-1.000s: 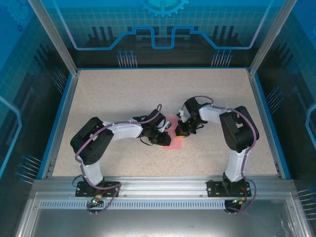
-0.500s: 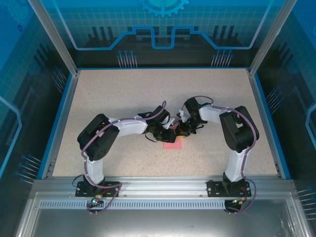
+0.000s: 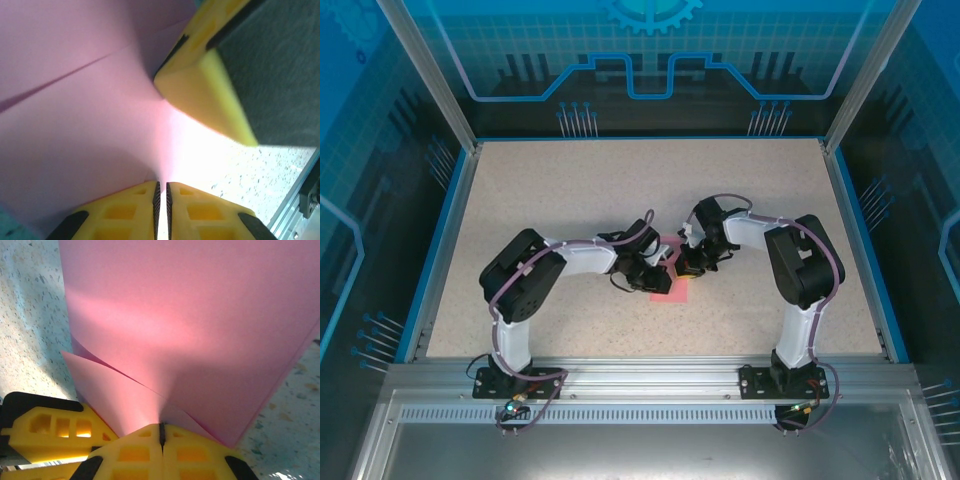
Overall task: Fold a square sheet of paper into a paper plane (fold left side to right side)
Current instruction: Fold the triangle a second time at the center of the table, then turn over the paper at the center of the table.
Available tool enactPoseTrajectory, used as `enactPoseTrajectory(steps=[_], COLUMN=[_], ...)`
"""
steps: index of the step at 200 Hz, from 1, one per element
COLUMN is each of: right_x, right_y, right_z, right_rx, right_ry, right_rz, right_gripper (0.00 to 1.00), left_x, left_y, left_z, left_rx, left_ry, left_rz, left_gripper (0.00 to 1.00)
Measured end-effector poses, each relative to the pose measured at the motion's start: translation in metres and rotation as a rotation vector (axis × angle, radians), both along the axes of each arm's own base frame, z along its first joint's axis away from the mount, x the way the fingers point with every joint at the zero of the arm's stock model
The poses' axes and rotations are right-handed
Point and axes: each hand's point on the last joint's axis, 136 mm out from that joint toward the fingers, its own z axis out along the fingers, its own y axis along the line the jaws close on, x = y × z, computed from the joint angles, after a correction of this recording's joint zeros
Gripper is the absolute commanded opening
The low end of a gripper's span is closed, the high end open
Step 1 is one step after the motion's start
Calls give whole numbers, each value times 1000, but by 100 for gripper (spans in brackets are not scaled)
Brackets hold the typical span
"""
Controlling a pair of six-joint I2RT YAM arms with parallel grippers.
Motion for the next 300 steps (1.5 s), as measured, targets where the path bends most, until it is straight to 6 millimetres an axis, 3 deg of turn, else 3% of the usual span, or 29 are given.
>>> enactPoseTrajectory(steps=[85,120,147,169,206,237,266,284,300], right_x=[-1,2,9,20,22,8,7,8,8], right_y=[-1,0,-13,-30,-48,-49,-47,-46,-45], right_z=[0,2,15,32,44,33,34,35,36], right_rx=[-4,22,58,80,123,140,157,167,173], right_ry=[5,-19,-76,-148,-213,-174,-173,-175,-175], right_rz=[0,-15,-87,-153,-208,-210,-206,-203,-201], right_gripper=[0,20,42,55,61,61,61,62,62], left_x=[-34,-39,-22,-2,25,45,49,51,52], left_y=[34,55,65,67,56,39,32,28,26], left_z=[-2,4,31,52,61,50,34,24,20], left_rx=[15,20,-34,-93,-158,-185,-188,-193,-201], left_ry=[38,52,-7,-79,-125,-118,-84,-55,-44], left_rz=[14,54,114,159,184,168,157,157,155], left_gripper=[15,20,36,42,48,49,46,38,24])
